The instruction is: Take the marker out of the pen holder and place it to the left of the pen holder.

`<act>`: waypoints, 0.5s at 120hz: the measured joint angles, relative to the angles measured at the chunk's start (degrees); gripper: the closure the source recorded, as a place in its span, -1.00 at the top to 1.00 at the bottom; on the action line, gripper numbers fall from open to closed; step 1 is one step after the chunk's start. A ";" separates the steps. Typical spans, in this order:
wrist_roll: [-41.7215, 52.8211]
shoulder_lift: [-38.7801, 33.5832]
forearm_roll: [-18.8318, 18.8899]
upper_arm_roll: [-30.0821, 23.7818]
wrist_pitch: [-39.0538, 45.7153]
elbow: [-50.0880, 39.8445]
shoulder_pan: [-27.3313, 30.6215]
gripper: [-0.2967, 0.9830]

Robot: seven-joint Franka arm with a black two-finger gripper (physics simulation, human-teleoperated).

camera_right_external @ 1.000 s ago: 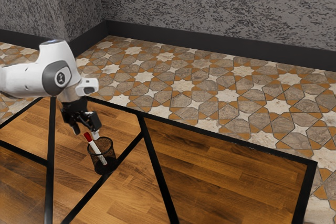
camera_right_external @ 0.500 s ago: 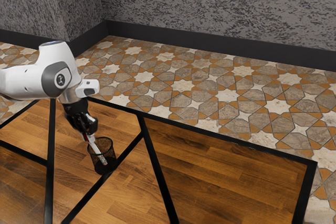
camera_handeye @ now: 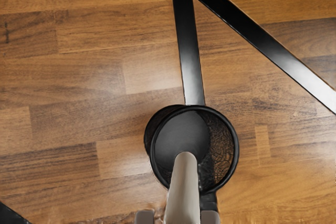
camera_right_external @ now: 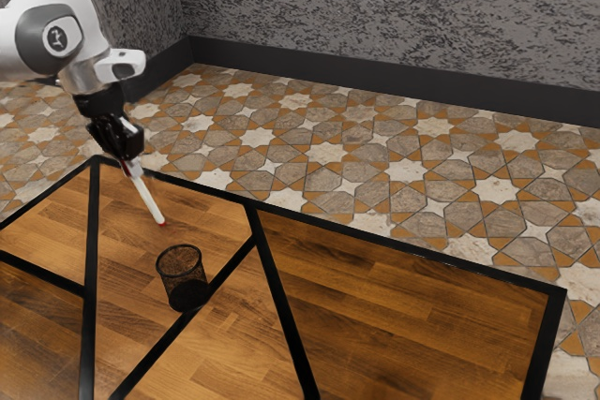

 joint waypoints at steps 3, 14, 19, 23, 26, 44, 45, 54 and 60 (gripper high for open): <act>0.01 0.00 0.53 0.65 -2.44 1.19 0.16 -0.67; -0.12 1.80 3.27 3.43 -10.61 2.88 0.43 -0.68; -0.47 3.56 4.74 4.37 -14.42 3.61 0.79 -0.68; -1.05 5.85 5.77 4.76 -17.70 5.33 1.28 -0.69; -1.60 8.31 6.41 4.82 -20.30 7.41 1.88 -0.69; -4.87 22.49 8.35 4.58 -33.70 19.15 0.94 -0.69; -5.02 23.20 8.41 4.55 -34.20 19.71 0.85 -0.69; -6.25 29.08 8.75 4.41 -37.94 24.26 0.42 -0.69; -6.97 31.88 8.90 4.39 -39.72 26.32 0.35 -0.69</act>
